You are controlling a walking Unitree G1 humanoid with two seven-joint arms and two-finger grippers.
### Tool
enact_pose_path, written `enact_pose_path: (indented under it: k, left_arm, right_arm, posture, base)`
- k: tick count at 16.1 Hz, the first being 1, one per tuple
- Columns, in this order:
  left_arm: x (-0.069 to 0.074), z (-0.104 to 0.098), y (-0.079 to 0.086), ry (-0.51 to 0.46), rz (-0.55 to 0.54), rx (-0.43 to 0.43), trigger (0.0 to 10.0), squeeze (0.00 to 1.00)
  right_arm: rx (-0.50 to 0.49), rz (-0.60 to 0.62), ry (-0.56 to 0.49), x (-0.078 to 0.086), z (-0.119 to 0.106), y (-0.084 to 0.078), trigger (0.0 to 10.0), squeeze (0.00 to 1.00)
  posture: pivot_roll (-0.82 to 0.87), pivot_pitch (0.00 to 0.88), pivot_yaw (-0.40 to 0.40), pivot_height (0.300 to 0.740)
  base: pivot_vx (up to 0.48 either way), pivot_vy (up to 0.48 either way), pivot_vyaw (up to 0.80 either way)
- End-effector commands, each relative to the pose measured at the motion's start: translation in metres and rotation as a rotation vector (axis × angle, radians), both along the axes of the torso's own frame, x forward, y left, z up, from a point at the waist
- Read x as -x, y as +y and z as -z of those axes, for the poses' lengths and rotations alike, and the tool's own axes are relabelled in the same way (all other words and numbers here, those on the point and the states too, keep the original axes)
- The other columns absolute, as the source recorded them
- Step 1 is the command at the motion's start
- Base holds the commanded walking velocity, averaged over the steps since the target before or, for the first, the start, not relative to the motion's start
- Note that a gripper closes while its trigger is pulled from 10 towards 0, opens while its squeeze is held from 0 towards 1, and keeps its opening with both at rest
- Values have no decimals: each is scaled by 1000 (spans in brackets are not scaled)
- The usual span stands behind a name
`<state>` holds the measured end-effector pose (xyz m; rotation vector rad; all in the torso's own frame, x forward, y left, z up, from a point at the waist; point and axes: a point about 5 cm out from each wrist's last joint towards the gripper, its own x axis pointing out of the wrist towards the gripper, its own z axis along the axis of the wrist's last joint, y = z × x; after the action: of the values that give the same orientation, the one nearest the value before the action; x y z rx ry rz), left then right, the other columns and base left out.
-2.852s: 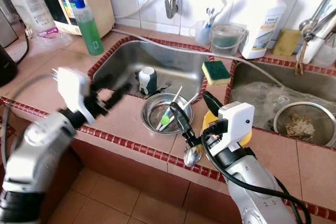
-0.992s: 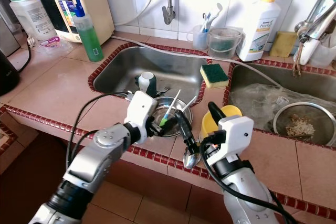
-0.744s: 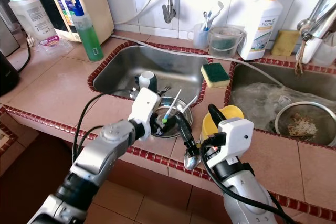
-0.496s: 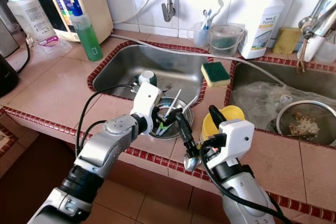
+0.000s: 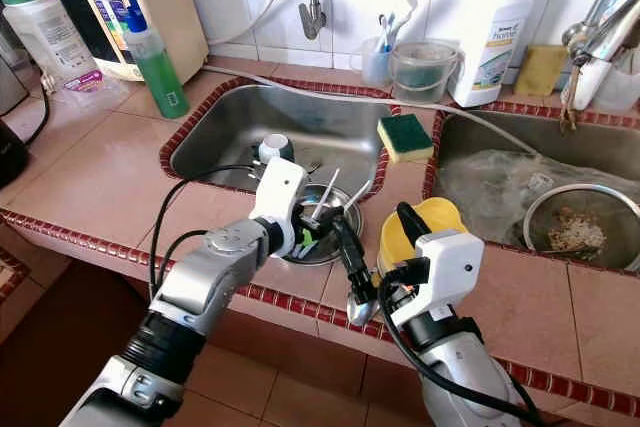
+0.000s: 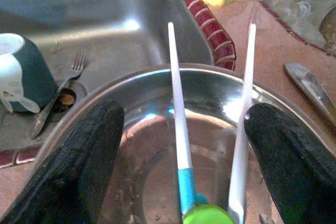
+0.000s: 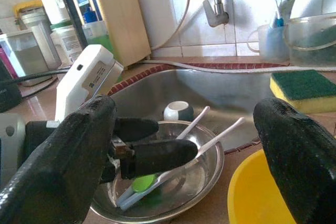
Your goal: Kitchen organization
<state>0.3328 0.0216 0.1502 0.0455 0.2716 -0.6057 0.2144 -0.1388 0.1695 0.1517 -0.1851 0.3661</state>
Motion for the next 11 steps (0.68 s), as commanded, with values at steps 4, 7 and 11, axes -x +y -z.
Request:
enact_pose_path:
  k: [4, 7, 11]
  left_arm:
    - [3, 4, 2, -11, -6, -56, 10000, 0]
    - [4, 5, 2, -14, -3, -63, 10000, 0]
    - [5, 3, 0, -27, 10, -58, 9020, 0]
  right_arm:
    - [-11, -10, -20, 2, -4, 3, 10000, 0]
    - [-12, -12, -20, 1, -4, 5, 10000, 0]
    - [-10, -15, -24, 0, -3, 6, 10000, 0]
  posture:
    - [-274, 119, 128, 740]
    - [-271, 112, 132, 740]
    - [-274, 103, 134, 740]
  base:
    - [0, 0, 0]
    - [0, 0, 0]
    - [0, 0, 0]
